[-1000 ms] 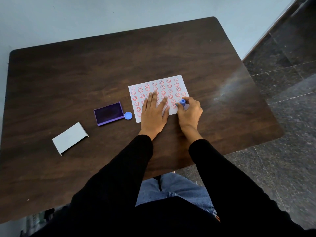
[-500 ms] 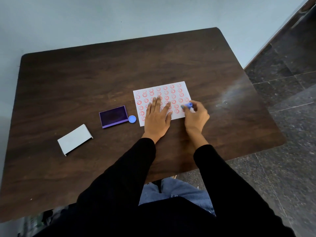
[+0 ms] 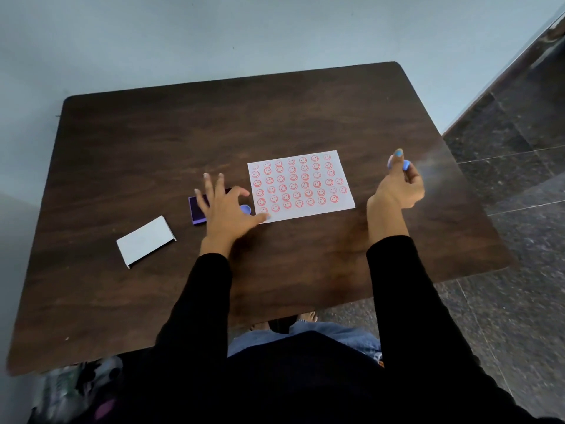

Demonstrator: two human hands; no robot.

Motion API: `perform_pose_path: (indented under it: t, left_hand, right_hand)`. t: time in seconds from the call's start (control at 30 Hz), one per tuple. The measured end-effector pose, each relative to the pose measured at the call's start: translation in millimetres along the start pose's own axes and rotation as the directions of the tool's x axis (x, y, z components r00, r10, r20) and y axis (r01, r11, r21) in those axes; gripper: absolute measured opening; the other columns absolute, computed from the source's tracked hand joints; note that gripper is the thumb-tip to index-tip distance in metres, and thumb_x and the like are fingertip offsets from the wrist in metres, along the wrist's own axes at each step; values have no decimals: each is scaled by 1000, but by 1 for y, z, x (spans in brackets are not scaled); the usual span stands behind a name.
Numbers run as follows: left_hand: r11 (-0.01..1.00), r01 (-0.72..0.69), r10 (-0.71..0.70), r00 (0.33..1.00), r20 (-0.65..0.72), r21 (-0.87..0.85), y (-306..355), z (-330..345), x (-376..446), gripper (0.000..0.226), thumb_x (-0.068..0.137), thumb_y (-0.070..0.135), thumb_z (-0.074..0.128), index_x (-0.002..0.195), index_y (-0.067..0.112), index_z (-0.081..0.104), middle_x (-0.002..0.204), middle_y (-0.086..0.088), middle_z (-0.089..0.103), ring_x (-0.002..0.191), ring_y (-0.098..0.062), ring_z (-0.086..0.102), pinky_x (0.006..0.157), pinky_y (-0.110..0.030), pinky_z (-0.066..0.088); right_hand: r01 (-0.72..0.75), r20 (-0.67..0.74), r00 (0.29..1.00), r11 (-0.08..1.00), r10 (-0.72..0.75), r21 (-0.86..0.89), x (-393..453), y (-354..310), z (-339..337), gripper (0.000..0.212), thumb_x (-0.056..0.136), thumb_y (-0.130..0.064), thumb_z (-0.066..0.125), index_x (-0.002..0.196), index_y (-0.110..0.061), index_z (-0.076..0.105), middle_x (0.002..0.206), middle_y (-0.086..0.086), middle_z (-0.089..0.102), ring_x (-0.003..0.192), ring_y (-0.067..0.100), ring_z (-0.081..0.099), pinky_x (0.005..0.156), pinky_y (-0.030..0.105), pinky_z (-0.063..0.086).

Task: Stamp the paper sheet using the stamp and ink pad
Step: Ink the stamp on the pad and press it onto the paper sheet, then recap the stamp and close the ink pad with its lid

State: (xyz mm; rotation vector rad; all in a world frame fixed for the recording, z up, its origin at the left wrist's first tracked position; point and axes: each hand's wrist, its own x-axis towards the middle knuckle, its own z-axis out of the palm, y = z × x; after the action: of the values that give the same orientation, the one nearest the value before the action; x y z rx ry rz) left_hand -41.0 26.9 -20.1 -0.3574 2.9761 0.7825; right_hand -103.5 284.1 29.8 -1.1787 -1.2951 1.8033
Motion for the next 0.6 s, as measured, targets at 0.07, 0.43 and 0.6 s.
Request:
perform_pose_path:
  t: [0.07, 0.43, 0.6]
  left_hand:
    - [998, 60, -60, 996, 71, 5, -9, -10, 1, 58, 58, 50, 84, 105, 24, 63, 159, -15, 13, 147, -31, -14, 114, -53, -14]
    - [993, 89, -85, 995, 61, -72, -13, -6, -3, 27, 69, 34, 81, 92, 30, 68, 158, -9, 22, 148, -30, -5, 113, -57, -12]
    - [987, 97, -101, 994, -30, -125, -10, -5, -6, 22, 72, 33, 79, 92, 30, 69, 153, -4, 33, 148, -26, 1, 113, -54, -12]
  right_hand:
    - [-22, 8, 1000, 999, 22, 27, -1, -1, 2, 17, 74, -23, 78, 69, -16, 63, 65, -2, 69, 68, 10, 70, 77, 24, 56]
    - [-95, 90, 992, 995, 92, 30, -8, -3, 14, 18, 75, -23, 77, 80, -12, 63, 70, -1, 68, 78, 15, 71, 81, 28, 57]
    - [-174, 254, 956, 980, 144, 101, -28, 3, 29, 13, 79, -11, 73, 83, -8, 61, 92, 18, 69, 68, 13, 67, 81, 31, 57]
